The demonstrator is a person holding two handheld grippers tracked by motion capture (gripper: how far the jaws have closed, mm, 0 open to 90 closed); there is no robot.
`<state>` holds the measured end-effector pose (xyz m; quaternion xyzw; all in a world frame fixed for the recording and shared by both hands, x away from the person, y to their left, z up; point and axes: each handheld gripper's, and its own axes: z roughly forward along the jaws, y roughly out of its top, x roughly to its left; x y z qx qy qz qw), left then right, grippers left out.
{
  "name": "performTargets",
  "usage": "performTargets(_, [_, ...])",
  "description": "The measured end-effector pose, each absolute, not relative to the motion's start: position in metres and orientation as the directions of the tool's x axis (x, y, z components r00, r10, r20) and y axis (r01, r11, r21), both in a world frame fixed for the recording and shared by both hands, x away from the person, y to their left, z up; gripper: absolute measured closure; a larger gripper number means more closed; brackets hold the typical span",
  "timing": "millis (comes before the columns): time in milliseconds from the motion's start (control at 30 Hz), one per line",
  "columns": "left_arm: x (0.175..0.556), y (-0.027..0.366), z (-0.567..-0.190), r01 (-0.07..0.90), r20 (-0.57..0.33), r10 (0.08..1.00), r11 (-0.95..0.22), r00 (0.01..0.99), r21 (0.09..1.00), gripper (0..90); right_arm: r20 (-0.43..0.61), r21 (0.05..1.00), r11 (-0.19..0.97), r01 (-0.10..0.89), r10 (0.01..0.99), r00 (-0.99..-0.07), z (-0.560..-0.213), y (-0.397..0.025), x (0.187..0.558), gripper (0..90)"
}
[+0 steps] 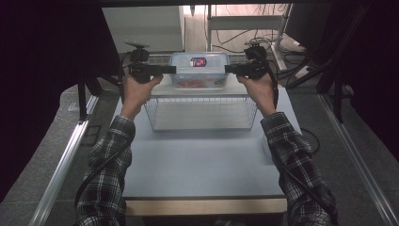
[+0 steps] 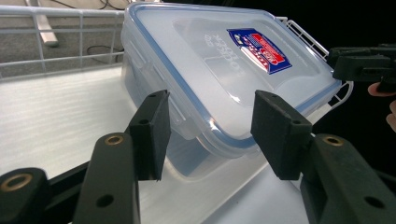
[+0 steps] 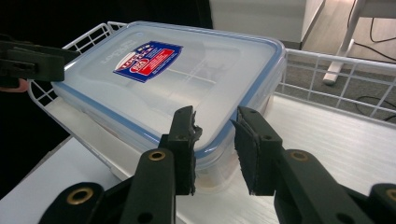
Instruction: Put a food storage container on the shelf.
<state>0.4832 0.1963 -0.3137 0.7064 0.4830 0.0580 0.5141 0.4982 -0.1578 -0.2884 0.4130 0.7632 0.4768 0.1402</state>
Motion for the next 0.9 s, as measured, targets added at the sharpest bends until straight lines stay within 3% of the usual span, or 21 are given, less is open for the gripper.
performTargets(200, [0.482,0.195,-0.31,0.599,-0.371,0.759,-0.031,0.535,0.8,51.0,0.178,0.844,0.204,0.497,0.766,-0.618,-0.288,-0.16,0.498,68.4])
performTargets(333, [0.479,0.194,-0.307,0.557,-0.315,0.769,-0.063,0.556,0.828,44.8,0.159,0.862,0.213,0.459,0.748,-0.645,-0.289,-0.161,0.493,66.7])
performTargets(467, [0.466,0.189,-0.305,0.494,-0.217,0.776,-0.136,0.592,0.859,34.1,0.13,0.885,0.221,0.41,0.728,-0.673,-0.288,-0.166,0.483,57.5])
performTargets(600, [0.456,0.185,-0.305,0.471,-0.151,0.78,-0.199,0.607,0.859,28.8,0.106,0.885,0.249,0.394,0.716,-0.69,-0.29,-0.166,0.477,50.2])
performTargets(800, [0.44,0.186,-0.31,0.442,-0.15,0.751,-0.204,0.643,0.873,19.8,0.067,0.884,0.292,0.365,0.695,-0.716,-0.297,-0.166,0.462,31.7])
performTargets(900, [0.431,0.186,-0.315,0.426,-0.149,0.735,-0.206,0.662,0.881,17.4,0.047,0.882,0.312,0.352,0.685,-0.727,-0.3,-0.166,0.457,29.5])
